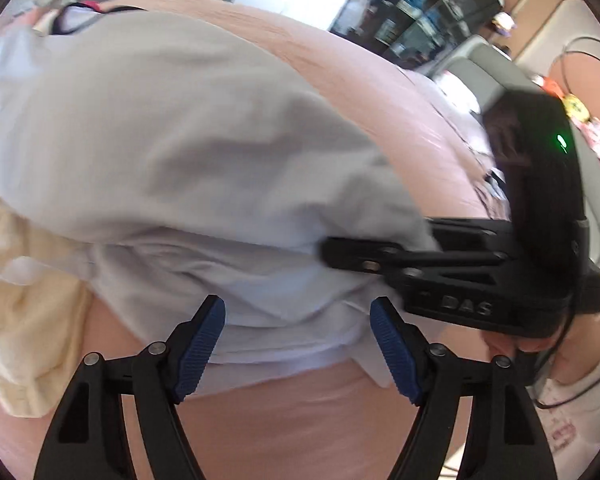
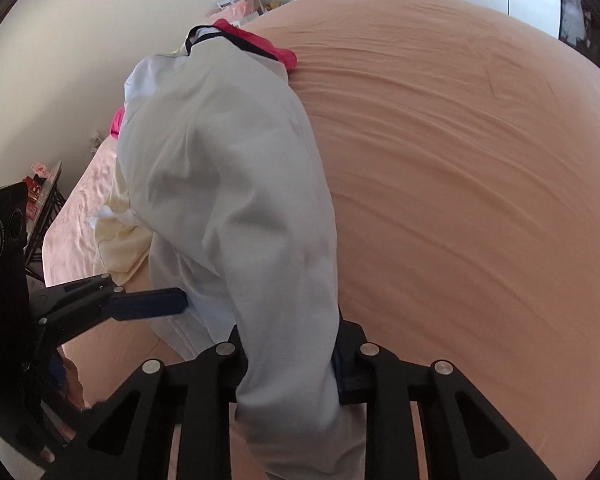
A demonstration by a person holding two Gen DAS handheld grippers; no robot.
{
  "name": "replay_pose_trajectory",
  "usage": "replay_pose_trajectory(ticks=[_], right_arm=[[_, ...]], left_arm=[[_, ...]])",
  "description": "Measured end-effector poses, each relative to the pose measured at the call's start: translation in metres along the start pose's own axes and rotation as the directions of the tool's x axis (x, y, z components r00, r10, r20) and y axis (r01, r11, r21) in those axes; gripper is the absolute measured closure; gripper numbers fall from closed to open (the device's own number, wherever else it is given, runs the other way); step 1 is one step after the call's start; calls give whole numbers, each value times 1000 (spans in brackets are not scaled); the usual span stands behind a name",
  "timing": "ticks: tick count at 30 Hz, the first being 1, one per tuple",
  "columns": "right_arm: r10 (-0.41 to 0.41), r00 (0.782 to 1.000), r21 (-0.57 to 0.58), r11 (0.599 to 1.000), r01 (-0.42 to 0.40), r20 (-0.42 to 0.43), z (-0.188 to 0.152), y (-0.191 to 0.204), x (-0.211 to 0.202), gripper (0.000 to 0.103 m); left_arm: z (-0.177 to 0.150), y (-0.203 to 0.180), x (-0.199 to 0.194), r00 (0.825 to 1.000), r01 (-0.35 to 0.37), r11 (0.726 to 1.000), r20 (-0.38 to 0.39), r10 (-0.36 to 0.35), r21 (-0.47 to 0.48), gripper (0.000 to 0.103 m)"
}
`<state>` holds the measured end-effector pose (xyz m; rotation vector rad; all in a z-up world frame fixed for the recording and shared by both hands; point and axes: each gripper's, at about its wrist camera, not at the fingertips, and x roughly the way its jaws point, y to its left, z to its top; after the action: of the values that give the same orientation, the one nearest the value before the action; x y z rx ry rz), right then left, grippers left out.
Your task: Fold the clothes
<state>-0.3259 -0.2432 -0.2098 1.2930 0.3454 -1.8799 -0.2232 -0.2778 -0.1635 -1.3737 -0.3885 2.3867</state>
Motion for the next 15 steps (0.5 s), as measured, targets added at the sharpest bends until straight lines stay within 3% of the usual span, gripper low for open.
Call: replay_pose_trajectory(ticks=[5,7,10,11,12,13,15], right_arm=[[-71,997,-99,993,71,4,-8,16,-2,83],[-90,996,-112,990,89,-1,-13,18,-1,83],[-84,996,-141,986,85,14,-20,27,1,83],[-82,996,-159,984,86,33,-21,31,1,83],[-94,994,-164,981,101,49,-23,31,-1,83],[-110,992,-164,979,119,64,-24,28,-4,83],[-149,985,-149,976,162,91,-28,18,-12,84]], left_arm=[[11,43,-12,990,-110,975,70,125,-194,29],[14,53,-5,989,-107,961,73,129,-254,29],[15,59,12,991,-84,959,78,108,-269,32],[16,54,14,990,-100,965,70,120,-244,36],[18,47,14,993,-77,972,67,95,-224,64],[20,40,15,996,-55,978,63,69,-203,75],[19,16,16,999,-4,991,48,11,-136,82]])
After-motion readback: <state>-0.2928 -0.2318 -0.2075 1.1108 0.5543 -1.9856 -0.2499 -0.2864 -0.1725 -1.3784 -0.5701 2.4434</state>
